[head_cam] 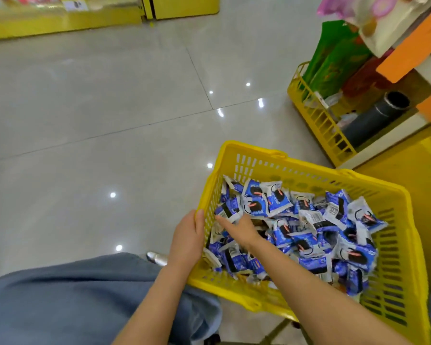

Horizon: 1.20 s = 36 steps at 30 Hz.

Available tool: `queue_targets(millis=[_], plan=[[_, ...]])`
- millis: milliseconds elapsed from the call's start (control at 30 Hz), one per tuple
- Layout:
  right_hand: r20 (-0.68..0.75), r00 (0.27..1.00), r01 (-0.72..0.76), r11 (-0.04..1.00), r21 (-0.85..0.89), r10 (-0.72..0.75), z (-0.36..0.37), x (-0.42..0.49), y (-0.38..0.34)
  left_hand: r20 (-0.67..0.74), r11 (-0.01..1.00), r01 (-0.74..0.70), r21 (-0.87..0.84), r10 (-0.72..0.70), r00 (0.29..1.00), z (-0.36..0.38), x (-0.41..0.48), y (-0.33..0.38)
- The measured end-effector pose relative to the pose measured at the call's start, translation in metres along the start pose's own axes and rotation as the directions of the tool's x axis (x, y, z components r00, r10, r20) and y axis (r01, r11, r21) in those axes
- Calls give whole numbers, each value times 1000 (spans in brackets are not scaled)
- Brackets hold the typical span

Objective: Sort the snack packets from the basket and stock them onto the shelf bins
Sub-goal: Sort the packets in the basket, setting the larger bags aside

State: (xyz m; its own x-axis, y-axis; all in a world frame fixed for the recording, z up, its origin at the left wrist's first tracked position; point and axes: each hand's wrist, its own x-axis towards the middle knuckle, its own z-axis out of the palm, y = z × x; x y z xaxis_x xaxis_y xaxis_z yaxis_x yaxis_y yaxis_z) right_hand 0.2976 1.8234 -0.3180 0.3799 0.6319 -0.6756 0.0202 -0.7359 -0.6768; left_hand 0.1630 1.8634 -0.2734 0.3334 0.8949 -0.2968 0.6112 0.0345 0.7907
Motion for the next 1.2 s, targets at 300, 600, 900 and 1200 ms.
queue_targets(millis=[300,600,900,1200], plan=[[-127,992,-13,986,-164,-8,-4,-1,12,-30,997,-48,55,49,998,2,3,-7],[-141,976,142,975,-173,-167,-52,-40,14,-237,964,-199,176,238,942,-2,-3,9],[51,991,112,969,218,-126,-115,-109,-7,441,726,380,-574,-117,890,22,-36,64],[-293,950,215,903,372,-105,-146,-127,29,451,934,168,-314,-9,893,58,-53,59]])
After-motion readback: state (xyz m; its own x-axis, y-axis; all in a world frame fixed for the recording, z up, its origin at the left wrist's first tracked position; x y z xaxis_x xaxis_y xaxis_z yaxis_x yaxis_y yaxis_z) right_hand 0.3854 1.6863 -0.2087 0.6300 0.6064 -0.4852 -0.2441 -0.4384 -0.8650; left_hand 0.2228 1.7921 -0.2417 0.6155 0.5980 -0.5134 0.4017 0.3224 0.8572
